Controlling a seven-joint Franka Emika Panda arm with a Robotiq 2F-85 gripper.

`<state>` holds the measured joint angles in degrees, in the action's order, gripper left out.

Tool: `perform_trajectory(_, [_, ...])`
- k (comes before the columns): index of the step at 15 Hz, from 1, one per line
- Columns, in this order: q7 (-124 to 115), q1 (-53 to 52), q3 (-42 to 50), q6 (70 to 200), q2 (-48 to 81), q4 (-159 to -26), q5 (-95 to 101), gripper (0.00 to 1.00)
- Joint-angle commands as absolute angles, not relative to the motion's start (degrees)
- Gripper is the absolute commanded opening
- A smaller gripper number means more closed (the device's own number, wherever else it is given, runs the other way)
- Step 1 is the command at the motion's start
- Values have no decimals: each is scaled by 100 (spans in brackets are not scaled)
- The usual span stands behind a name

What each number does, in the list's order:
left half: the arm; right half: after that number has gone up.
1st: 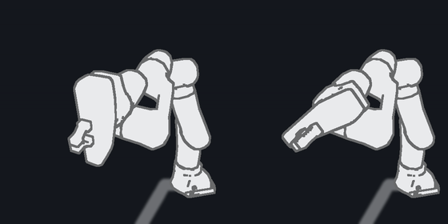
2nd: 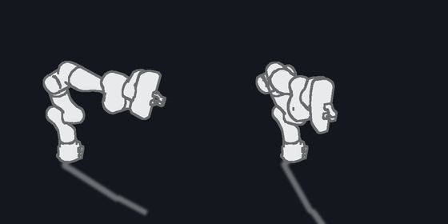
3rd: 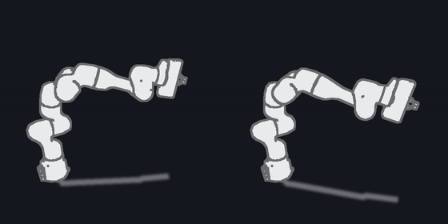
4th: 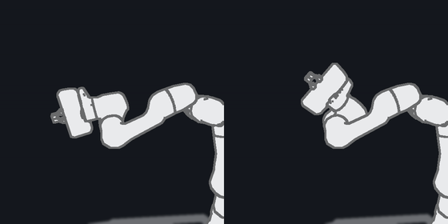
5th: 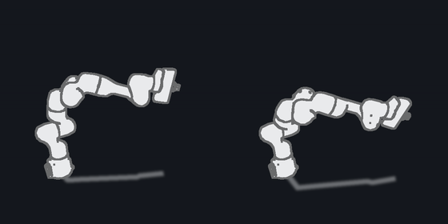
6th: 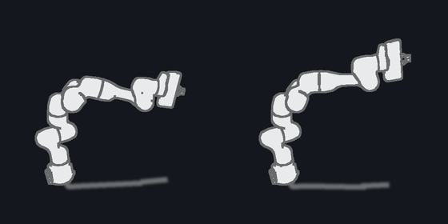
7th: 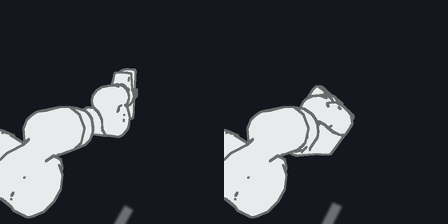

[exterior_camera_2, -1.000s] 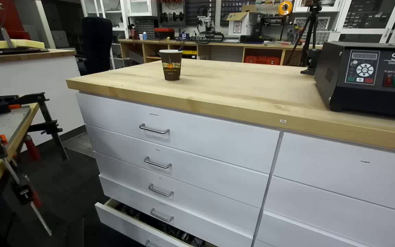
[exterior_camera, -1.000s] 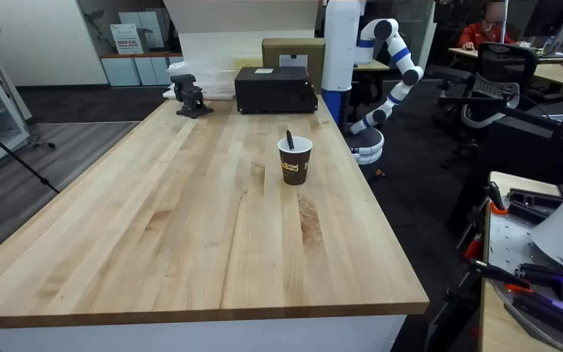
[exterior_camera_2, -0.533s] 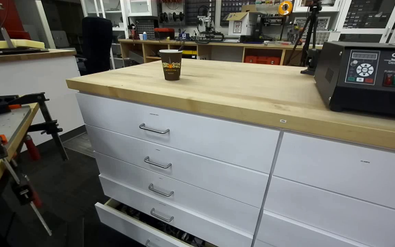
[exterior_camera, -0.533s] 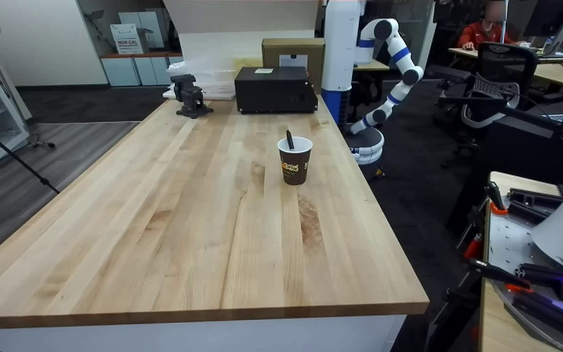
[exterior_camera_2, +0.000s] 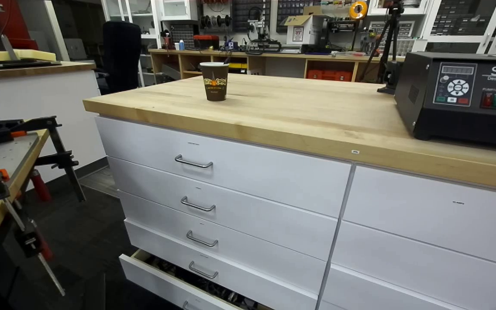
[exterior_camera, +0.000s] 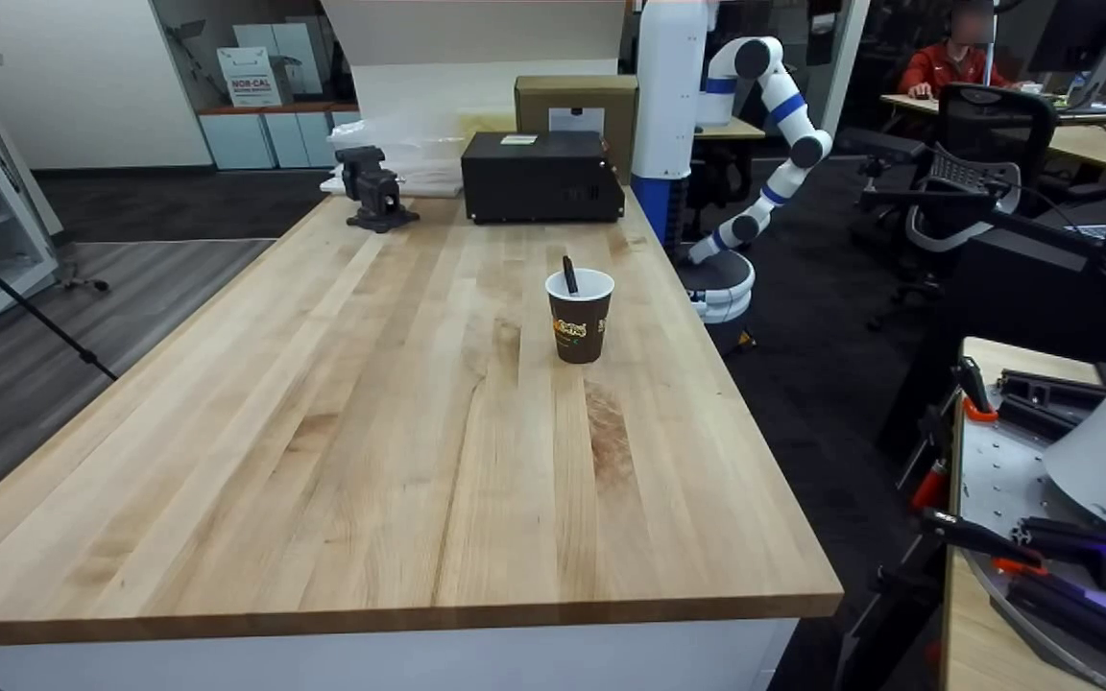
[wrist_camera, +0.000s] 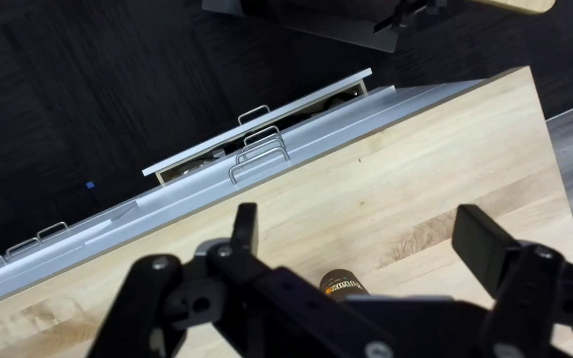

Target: Put the marker on the table

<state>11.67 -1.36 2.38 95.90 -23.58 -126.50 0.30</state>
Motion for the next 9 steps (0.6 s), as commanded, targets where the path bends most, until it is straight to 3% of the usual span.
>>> perform_trajectory(1, [664, -230, -77, 9920, -1652, -12062, 43, 100])
perform_trajectory(9, [56, -372, -528, 10277, 230, -10349, 346, 100])
